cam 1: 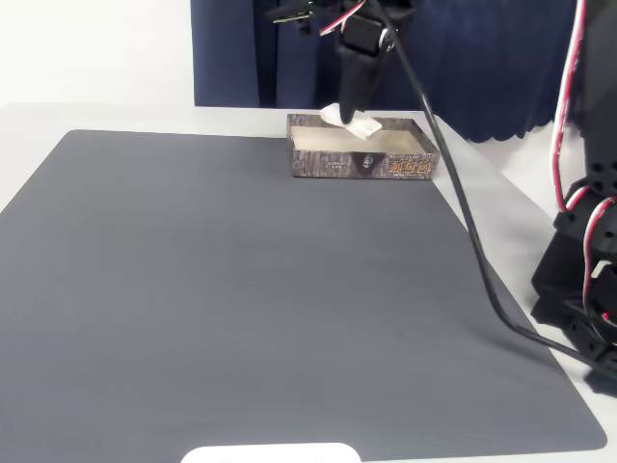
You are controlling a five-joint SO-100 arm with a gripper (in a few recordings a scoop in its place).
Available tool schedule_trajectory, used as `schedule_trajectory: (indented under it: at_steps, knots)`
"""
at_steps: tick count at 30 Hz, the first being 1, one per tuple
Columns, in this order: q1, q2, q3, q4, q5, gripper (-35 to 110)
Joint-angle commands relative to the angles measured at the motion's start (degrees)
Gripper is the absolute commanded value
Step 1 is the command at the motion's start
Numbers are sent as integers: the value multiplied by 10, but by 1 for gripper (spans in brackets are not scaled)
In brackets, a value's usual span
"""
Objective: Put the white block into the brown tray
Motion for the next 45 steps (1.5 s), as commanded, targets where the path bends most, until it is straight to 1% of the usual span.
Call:
schedule_trajectory:
  at_steps: [1, 9, 13, 16, 19, 22, 23, 26, 33, 45]
  knots:
    - [24, -20, -62, 5, -5, 0]
    - [57, -114, -157, 5, -5, 0]
    - [59, -132, -167, 8, -18, 0]
    - [58, -137, -179, 8, -103, 0]
    - [60, -138, -185, 8, -240, 0]
    - [62, -139, -190, 7, -399, 0]
    - [63, -140, -192, 7, -436, 0]
    - [64, -140, -194, 7, -493, 0]
    - [62, -163, -227, 10, -517, 0]
    - [45, -245, -295, 5, -506, 0]
